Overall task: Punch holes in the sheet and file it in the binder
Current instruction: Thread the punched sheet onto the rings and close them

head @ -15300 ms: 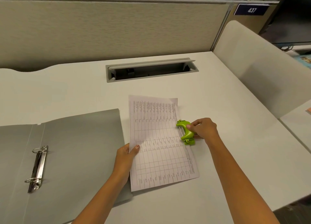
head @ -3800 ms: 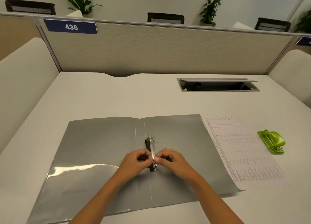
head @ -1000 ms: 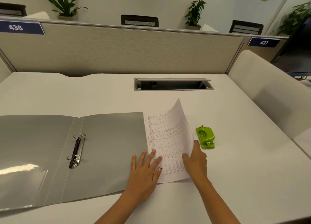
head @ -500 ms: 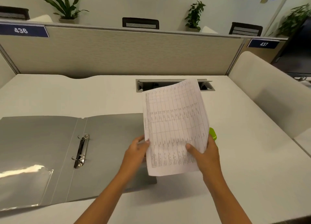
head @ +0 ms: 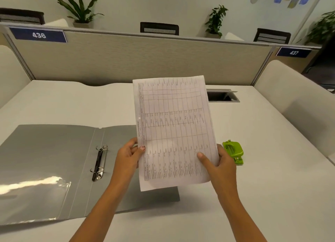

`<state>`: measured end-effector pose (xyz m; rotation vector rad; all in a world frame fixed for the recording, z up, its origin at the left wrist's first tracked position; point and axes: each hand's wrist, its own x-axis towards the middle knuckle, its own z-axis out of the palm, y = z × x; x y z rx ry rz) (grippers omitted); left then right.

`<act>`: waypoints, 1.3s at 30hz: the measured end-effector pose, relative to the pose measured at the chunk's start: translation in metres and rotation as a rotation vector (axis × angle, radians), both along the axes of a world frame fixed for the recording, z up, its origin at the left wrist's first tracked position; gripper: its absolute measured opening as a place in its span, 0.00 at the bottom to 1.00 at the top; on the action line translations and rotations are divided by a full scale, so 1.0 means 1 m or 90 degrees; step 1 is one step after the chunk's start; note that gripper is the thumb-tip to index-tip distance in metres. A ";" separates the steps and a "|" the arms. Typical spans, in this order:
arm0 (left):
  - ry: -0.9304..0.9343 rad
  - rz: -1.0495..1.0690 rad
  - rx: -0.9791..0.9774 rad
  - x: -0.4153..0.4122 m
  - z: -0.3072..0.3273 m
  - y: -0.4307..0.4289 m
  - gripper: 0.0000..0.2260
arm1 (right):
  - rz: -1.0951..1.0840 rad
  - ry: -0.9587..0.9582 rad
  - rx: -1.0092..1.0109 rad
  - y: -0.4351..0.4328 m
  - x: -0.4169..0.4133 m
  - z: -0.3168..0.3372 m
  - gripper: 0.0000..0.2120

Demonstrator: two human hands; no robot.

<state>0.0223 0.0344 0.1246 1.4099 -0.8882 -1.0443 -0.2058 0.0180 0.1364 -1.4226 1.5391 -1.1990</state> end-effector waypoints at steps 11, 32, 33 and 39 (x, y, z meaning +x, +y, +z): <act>0.033 0.077 0.019 0.064 -0.001 0.015 0.10 | -0.026 0.031 0.005 -0.002 0.049 -0.009 0.04; 0.117 0.120 0.157 0.146 -0.050 -0.001 0.06 | 0.048 0.097 0.257 -0.007 0.109 -0.038 0.10; 0.111 0.116 0.168 0.147 -0.052 -0.004 0.04 | 0.045 0.106 0.261 -0.007 0.111 -0.038 0.11; 0.141 0.142 0.210 0.154 -0.059 -0.018 0.08 | 0.036 0.159 0.269 -0.010 0.122 -0.034 0.17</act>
